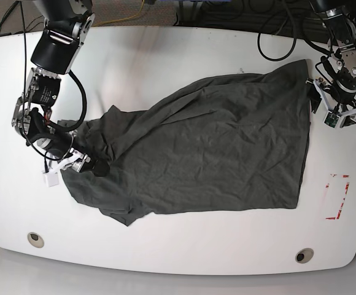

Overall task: Layout the t-shirt on the table in an organized manner, then fold the t-shirt properly
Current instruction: 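Drag the held edge with the right gripper across the shirt, then hold the shirt corner with the right gripper and lift it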

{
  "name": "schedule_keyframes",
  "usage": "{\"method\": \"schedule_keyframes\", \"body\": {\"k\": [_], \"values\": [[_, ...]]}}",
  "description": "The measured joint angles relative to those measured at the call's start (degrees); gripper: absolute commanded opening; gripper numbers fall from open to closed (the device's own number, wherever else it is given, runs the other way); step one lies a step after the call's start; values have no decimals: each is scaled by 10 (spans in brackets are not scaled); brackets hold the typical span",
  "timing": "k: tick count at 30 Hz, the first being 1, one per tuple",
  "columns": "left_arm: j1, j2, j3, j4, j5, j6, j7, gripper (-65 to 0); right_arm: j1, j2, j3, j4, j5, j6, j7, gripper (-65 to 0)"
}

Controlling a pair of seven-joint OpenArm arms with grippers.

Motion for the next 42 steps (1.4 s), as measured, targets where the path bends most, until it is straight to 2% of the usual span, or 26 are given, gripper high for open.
{"method": "schedule_keyframes", "body": {"k": [2, 10, 17, 20, 24, 30, 37, 39, 42], "values": [[3, 7, 0, 0, 0, 1, 1, -183, -4, 10, 2, 0, -5, -1, -1, -100], [4, 13, 1, 2, 0, -4, 0, -183, -78, 56, 3, 50, -13, 1, -13, -121], [5, 27, 2, 3, 0, -3, 2, -183, -148, 58, 5, 102, -8, 2, -12, -121], [4, 27, 2, 3, 0, -4, 2, -183, -157, 46, 5, 110, -15, 0, -16, -121], [4, 25, 2, 3, 0, -3, 2, -183, -157, 26, 1, 122, -14, 1, -16, -121], [3, 34, 2, 3, 0, -2, 2, -183, -130, 18, -2, 124, -17, 0, -16, -121], [3, 35, 3, 3, 0, -3, 1, -183, -75, 44, -59, 128, -44, 3, -10, -121], [3, 35, 2, 3, 0, -3, 2, -183, -65, 50, -78, 133, -63, 17, -5, -121], [3, 36, 3, 3, 0, -3, 1, -183, -57, 70, -139, 149, -127, 52, 25, -121]]}}
